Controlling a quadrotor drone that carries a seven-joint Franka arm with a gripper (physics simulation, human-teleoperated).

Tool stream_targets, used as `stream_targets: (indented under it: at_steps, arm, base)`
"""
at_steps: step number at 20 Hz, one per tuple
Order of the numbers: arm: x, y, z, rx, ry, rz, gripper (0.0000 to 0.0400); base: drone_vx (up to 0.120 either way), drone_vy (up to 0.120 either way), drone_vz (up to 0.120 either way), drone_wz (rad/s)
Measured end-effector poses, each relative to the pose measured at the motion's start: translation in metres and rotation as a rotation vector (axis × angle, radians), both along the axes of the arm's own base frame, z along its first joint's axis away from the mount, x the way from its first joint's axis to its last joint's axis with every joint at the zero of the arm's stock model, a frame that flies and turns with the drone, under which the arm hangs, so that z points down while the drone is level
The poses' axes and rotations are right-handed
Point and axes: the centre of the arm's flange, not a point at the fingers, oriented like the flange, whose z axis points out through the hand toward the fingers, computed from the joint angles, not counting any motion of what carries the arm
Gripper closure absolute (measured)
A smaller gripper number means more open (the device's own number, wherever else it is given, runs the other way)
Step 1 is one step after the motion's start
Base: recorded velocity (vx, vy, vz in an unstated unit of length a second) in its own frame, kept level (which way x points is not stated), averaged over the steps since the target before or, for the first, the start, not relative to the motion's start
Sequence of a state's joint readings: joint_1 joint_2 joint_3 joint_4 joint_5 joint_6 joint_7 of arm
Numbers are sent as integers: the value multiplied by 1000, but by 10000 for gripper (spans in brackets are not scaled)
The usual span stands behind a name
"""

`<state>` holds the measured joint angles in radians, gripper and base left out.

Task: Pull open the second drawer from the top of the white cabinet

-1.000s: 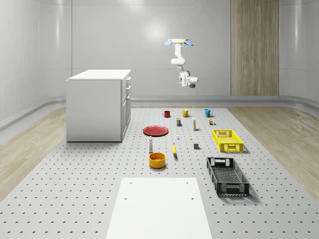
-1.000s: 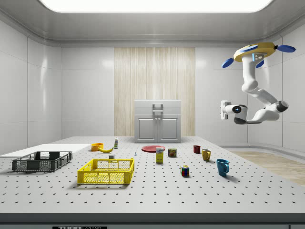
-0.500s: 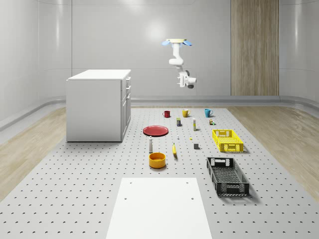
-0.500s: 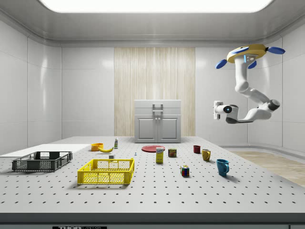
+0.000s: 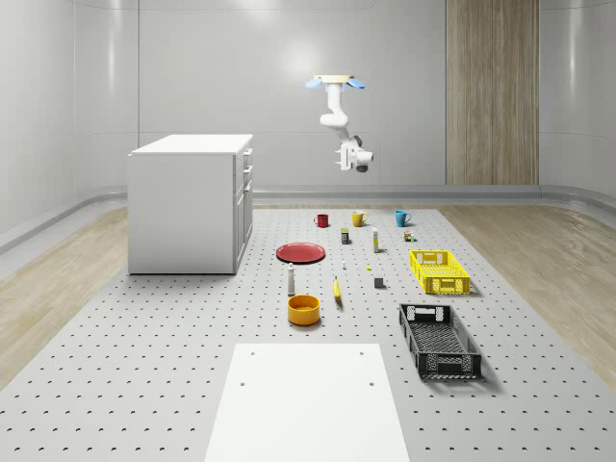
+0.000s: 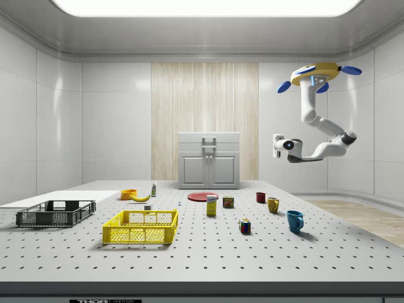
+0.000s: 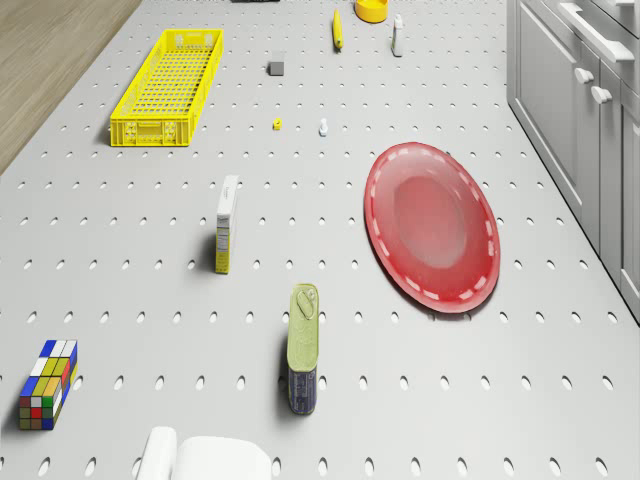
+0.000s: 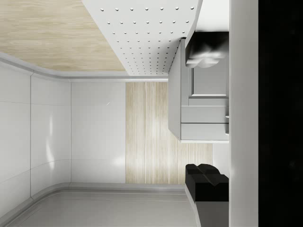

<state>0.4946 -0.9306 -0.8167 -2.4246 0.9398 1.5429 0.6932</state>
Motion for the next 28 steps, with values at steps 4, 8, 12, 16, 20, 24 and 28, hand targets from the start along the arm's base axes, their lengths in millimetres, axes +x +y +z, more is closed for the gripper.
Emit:
stream_targets:
  at_steps: [4, 8, 12, 16, 20, 24, 28]
  arm:
    - [0, 0, 0, 0, 0, 0, 100]
    - [0, 0, 0, 0, 0, 0, 100]
    - [0, 0, 0, 0, 0, 0, 100]
    - [0, 0, 0, 0, 0, 0, 100]
    - [0, 0, 0, 0, 0, 0, 100]
    - [0, 0, 0, 0, 0, 0, 100]
    - [0, 0, 0, 0, 0, 0, 100]
  base:
    - [120, -120, 0, 0]
    - [120, -120, 0, 0]
    - [120, -120, 0, 0]
    - [120, -120, 0, 0]
    - [120, -120, 0, 0]
    - [120, -100, 0, 0]
    - [120, 0, 0, 0]
